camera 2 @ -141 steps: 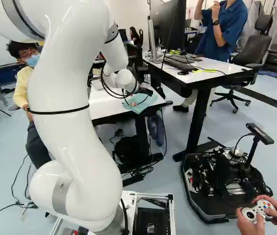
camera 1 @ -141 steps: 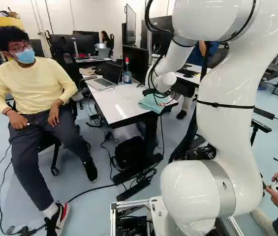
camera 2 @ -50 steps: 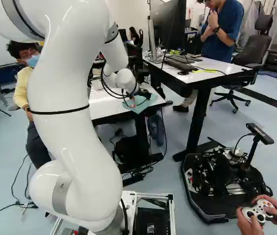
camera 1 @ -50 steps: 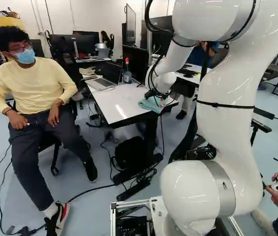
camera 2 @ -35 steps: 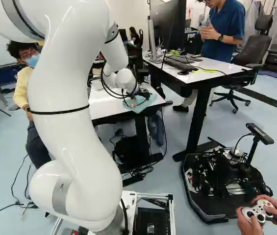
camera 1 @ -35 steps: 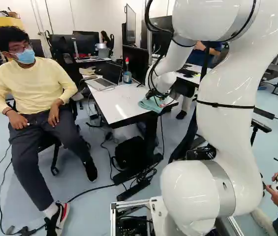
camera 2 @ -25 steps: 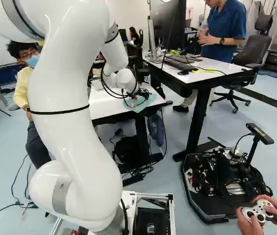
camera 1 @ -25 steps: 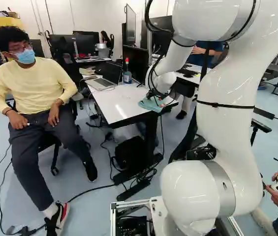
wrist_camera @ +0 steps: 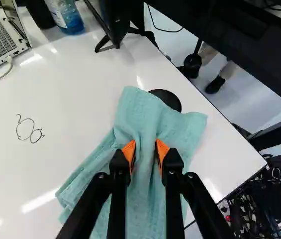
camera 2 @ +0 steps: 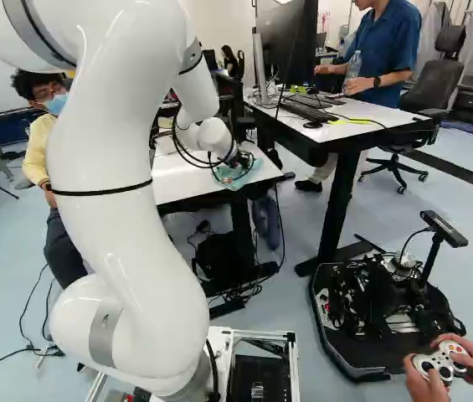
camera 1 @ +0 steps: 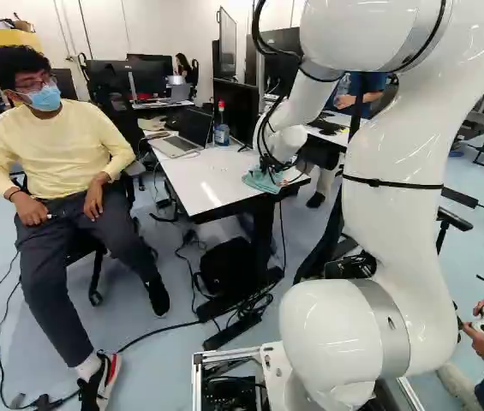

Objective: Clean the table with the green towel

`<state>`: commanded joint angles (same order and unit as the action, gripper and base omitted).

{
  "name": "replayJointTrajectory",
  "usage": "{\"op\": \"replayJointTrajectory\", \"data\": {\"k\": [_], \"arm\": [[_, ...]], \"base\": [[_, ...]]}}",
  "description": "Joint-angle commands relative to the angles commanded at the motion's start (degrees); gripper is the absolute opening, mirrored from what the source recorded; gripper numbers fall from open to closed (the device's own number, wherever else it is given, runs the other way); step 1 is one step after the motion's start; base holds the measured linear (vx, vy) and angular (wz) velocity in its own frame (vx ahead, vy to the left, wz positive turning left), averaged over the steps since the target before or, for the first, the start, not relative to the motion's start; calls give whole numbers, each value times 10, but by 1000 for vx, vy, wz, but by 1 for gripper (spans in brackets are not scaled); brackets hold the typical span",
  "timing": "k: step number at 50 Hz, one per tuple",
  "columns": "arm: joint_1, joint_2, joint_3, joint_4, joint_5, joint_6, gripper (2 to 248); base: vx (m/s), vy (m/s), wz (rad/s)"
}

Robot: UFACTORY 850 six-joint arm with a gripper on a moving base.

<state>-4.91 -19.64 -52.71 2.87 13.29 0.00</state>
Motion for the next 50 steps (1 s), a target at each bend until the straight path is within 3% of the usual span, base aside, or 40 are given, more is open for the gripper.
{"op": "replayJointTrajectory", "data": {"k": [2, 7, 8, 18, 50], "arm": [[0, 0, 0, 1, 1, 0, 72], [0, 0, 0, 3, 2, 0, 72], [0, 0, 0, 3, 3, 0, 61], [0, 0, 0, 7, 11, 0, 48], [0, 0, 0, 13, 24, 0, 39]], "base": [[0, 0, 0], [0, 0, 0], [0, 0, 0], [0, 0, 0], [0, 0, 0]]}}
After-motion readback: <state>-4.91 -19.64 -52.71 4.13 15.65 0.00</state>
